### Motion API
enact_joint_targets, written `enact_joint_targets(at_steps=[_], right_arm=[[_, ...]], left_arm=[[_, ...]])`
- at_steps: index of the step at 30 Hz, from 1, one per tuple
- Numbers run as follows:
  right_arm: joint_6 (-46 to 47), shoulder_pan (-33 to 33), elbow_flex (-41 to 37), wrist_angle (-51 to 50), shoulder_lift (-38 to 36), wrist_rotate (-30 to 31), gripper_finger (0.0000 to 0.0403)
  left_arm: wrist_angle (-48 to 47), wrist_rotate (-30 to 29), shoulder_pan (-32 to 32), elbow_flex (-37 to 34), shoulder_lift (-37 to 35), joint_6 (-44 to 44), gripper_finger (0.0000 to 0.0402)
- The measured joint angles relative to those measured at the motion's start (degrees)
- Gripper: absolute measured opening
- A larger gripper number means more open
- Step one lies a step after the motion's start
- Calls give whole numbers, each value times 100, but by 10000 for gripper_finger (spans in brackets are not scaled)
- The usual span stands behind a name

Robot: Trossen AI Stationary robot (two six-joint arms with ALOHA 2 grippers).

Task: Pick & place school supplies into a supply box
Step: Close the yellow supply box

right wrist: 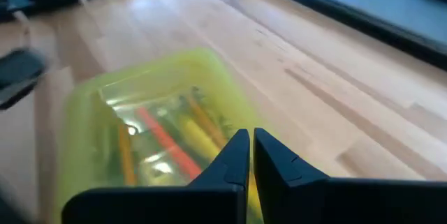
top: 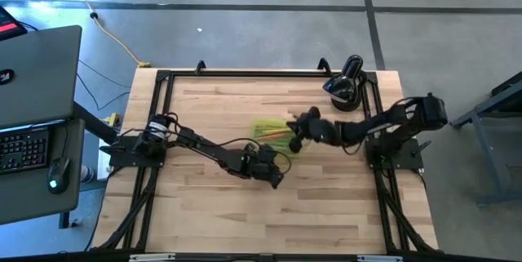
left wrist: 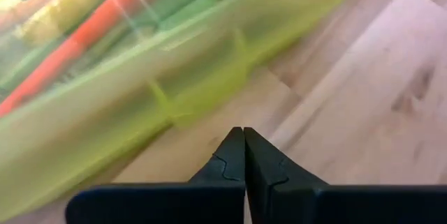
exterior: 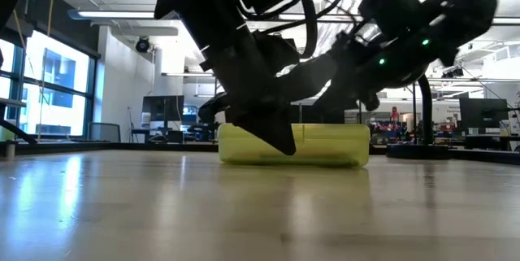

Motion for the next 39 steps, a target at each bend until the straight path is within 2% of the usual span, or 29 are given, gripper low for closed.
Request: enact_joint_targets(at_steps=[7,12,17,23,27,32,34,39], right_arm=[[175,-1067,0,-387,0,-1111,0],[239,-1296,2,-849,-2,-1387,0],[250,-1318,11,-952,-13,-1684,0],[233,-1286,11,-1016,-17,-1841,0],[211,-1274,11,-1015,-17,-2006,0],[39,-1218,13,-1087,-17,-1614,0],[92,-1222,13,-1137,-15,-1449,0],[-32,-1193,-6,-1225,-24,-1677,0]], left_arm=[[27,-87,-60,0,0,108,11],[45,-188,100,0,0,235,27],[51,38,372,0,-1,349,10],[53,94,467,-2,-1,470,26],[56,151,467,-2,0,538,12],[61,240,456,-2,-6,538,19],[20,215,345,-2,-76,537,29],[-195,-3,-7,4,-436,538,20]])
